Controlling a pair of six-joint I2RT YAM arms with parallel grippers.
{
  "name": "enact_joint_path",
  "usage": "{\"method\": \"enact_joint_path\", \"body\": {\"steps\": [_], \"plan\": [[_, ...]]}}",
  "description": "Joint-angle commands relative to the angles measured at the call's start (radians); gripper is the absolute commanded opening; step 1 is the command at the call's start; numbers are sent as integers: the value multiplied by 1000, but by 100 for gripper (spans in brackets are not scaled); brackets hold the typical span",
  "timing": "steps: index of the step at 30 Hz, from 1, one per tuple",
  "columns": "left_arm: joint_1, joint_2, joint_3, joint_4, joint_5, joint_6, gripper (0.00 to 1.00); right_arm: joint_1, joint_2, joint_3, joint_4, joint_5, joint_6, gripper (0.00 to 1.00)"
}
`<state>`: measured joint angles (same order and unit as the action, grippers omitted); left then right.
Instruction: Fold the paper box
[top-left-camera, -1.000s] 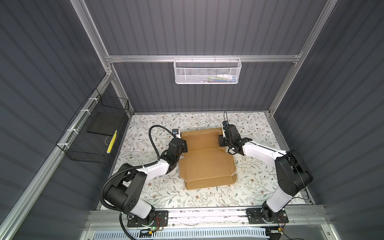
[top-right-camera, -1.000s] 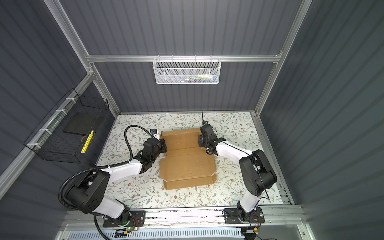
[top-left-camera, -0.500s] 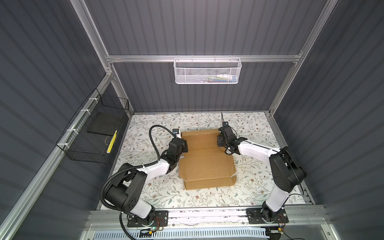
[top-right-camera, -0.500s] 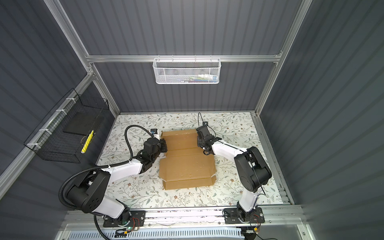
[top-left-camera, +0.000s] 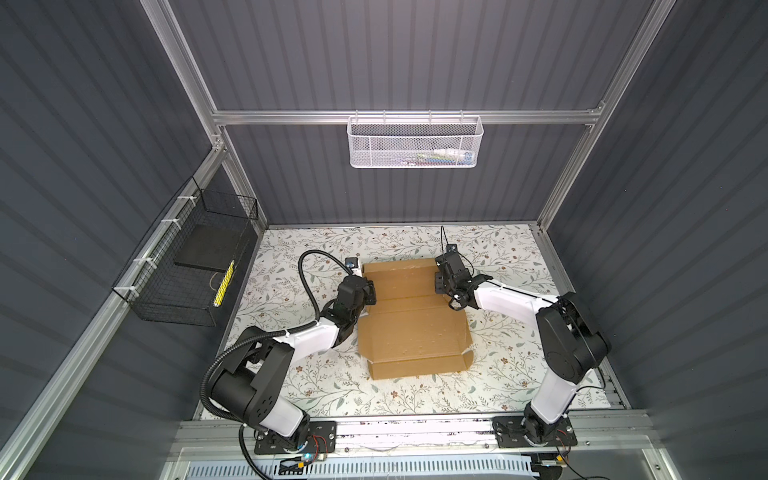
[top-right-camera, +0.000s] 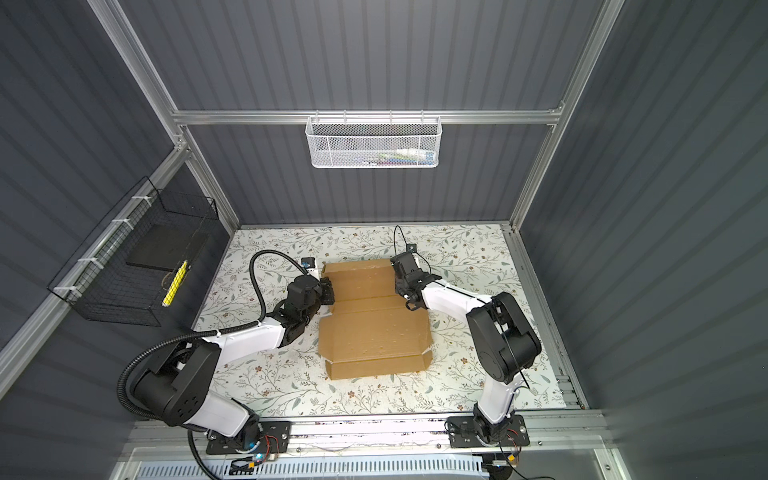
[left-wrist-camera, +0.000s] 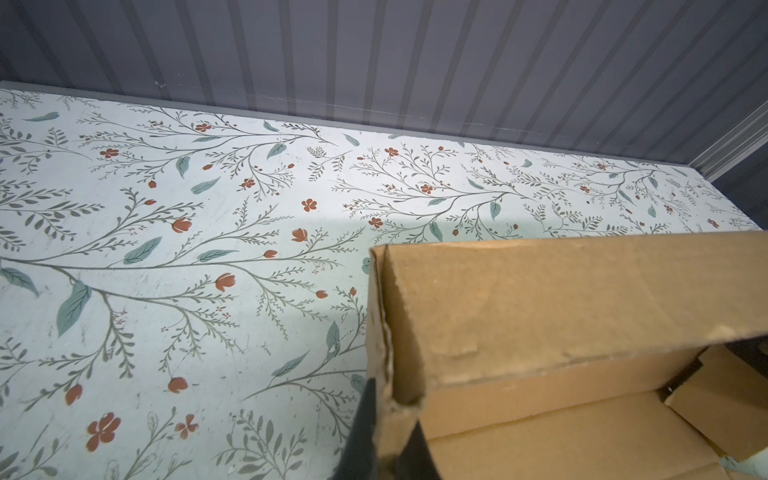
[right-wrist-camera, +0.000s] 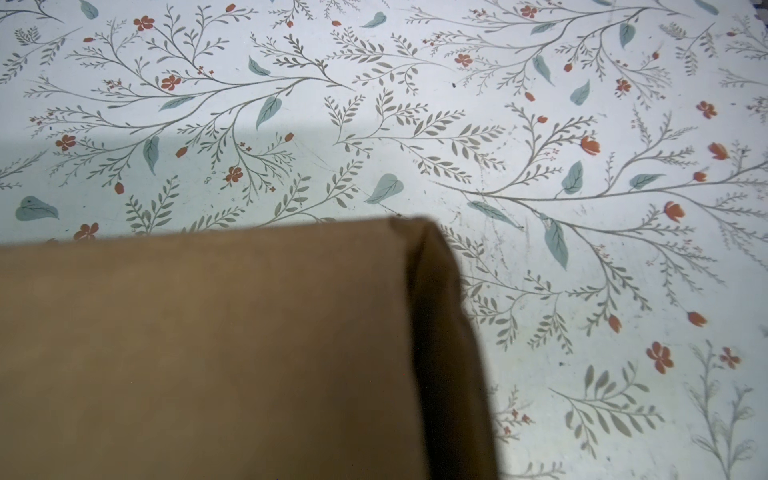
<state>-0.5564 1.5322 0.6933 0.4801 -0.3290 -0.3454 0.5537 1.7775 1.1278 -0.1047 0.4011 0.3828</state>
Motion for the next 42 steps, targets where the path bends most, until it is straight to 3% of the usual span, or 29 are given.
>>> {"method": "enact_joint_path", "body": {"steps": [1, 37, 42], "plan": [[-8, 42, -8, -102, 61, -25, 0, 6, 16, 17, -25, 20, 11, 29], [-8, 39, -8, -104, 57, -21, 0, 24, 15, 20, -62, 54, -16, 9], [-8, 37, -9, -105, 56, -22, 0, 23, 17, 22, -67, 56, -21, 10]]}}
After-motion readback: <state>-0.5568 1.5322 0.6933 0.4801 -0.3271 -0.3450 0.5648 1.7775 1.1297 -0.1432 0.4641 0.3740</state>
